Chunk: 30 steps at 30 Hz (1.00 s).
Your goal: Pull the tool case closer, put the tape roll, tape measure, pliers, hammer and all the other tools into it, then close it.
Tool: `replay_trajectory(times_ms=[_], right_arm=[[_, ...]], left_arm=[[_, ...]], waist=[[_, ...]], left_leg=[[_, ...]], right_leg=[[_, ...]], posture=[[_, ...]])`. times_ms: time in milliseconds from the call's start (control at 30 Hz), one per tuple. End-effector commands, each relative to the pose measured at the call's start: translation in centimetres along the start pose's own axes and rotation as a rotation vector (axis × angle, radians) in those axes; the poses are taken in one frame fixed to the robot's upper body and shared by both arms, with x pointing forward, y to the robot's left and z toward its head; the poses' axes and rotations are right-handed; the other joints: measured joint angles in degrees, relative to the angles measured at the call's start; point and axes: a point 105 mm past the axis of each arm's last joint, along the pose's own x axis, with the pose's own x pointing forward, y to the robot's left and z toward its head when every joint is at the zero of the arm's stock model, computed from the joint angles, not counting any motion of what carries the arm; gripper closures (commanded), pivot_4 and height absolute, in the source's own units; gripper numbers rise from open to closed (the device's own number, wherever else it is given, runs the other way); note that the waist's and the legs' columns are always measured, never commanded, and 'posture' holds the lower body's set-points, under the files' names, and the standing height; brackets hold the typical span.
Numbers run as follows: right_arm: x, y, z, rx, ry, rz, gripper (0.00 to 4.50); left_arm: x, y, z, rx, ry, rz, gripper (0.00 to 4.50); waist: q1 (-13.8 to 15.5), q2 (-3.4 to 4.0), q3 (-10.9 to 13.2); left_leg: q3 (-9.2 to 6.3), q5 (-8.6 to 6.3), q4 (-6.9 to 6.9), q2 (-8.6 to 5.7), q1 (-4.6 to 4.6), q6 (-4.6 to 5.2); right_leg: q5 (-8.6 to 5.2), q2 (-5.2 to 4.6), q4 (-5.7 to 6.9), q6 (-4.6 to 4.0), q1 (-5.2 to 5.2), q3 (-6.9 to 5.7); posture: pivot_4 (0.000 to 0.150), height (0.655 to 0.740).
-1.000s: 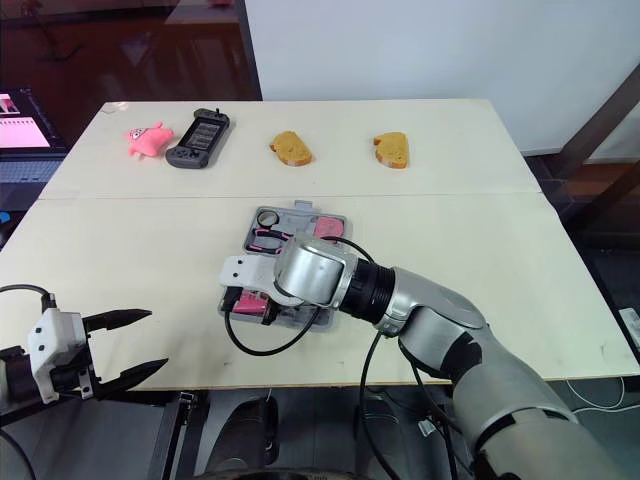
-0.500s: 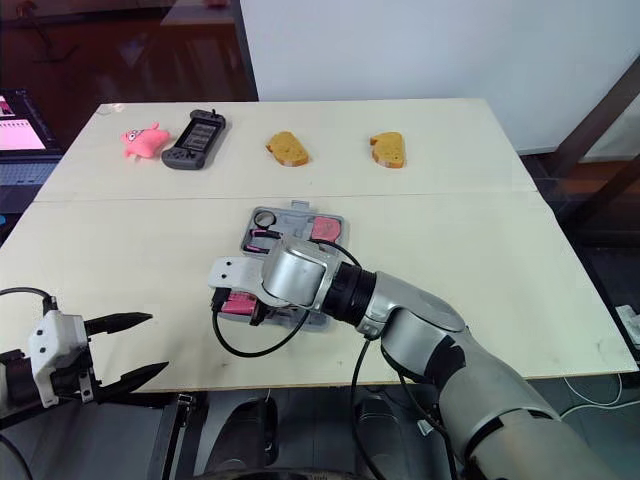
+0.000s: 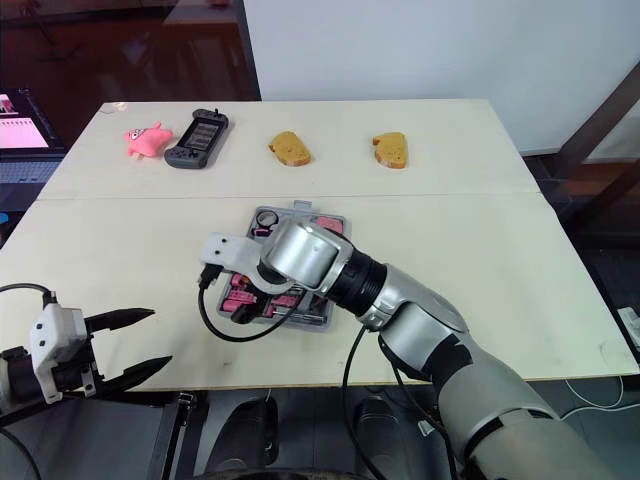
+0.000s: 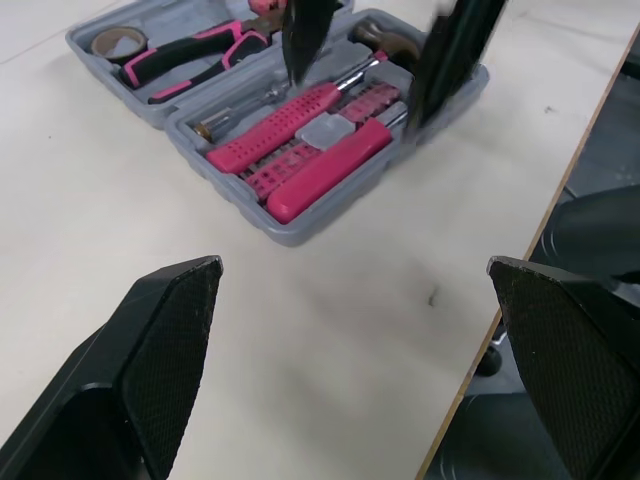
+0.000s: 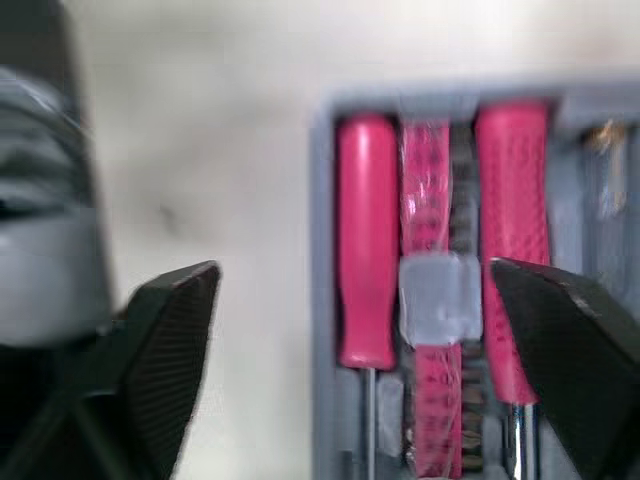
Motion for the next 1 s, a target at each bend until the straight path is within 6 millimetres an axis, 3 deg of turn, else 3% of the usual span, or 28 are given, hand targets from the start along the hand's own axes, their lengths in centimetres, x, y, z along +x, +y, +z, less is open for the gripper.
replay_trajectory(times_ms=[33, 167, 267, 300, 367, 467, 600, 1000], right_arm=[[-2.6, -0.1, 1.4, -0.044, -0.233, -0.001, 0.03], [-3.6, -0.8, 0.0, -0.184, -0.449, -0.115, 0.03], [-2.7, -0.6, -2.1, -0.211, -0.410, -0.067, 0.03], [-2.5, -0.8, -2.2, -0.246, -0.431, -0.084, 0.26], [-2.2, -0.8, -2.0, -0.189, -0.506, -0.068, 0.89], [-1.0, -0.7, -3.0, -0.269, -0.464, -0.085, 2.48], [0.6, -0.7, -3.8, -0.202, -0.464, -0.062, 4.49], [4.1, -1.0, -6.4, -0.106, -0.383, -0.019, 4.49]], left_arm=[[-0.1, 0.7, 1.1, 0.024, -0.034, 0.010, 0.00], [0.4, 1.1, 1.8, 0.022, -0.068, 0.007, 0.00], [0.6, 1.2, 1.8, 0.024, -0.063, -0.010, 0.00], [0.7, 1.2, 1.7, 0.025, -0.061, -0.017, 0.00], [0.9, 1.2, 1.7, 0.030, -0.052, -0.033, 0.00], [0.9, 1.3, 1.7, 0.040, -0.034, -0.052, 0.00], [0.3, 1.8, 1.6, 0.060, -0.004, -0.055, 0.00], [-0.1, 3.1, 1.5, 0.093, 0.065, -0.059, 0.00]], waist=[[0.2, -0.14, -0.1], [0.1, -0.27, -0.2], [-0.6, -0.22, -0.1], [-0.7, -0.21, -0.1], [-0.8, -0.23, -0.1], [-0.4, -0.22, -0.1], [0.0, -0.25, -0.1], [0.0, -0.23, -0.1]], left_leg=[[0.00, 0.00, 0.00, 0.00, 0.00, 0.00], [-0.01, 0.00, 0.00, -0.01, 0.03, -0.01], [-0.01, 0.01, 0.00, 0.00, 0.05, -0.02], [-0.02, 0.01, -0.02, 0.00, 0.07, -0.02], [-0.02, 0.01, -0.06, 0.01, 0.11, -0.02], [-0.02, 0.02, -0.06, 0.01, 0.09, -0.02], [-0.03, 0.02, -0.02, 0.00, 0.10, -0.03], [-0.03, 0.06, -0.04, 0.00, 0.10, -0.09]], right_leg=[[0.00, 0.00, -0.02, 0.00, 0.02, -0.01], [0.00, 0.00, -0.11, 0.01, 0.11, -0.04], [0.01, 0.00, -0.03, 0.03, 0.07, -0.03], [0.01, 0.02, 0.02, 0.02, 0.03, -0.02], [0.00, 0.03, 0.03, 0.02, 0.05, -0.02], [0.00, 0.03, -0.01, 0.02, 0.07, -0.02], [0.00, 0.03, -0.03, 0.02, 0.12, -0.03], [-0.01, 0.03, -0.03, 0.01, 0.11, -0.03]], posture=[[0.150, 0.7207], [0.150, 0.7207], [0.150, 0.7207], [0.150, 0.7207], [0.150, 0.7207], [0.150, 0.7207], [0.150, 0.7207], [0.150, 0.7207]])
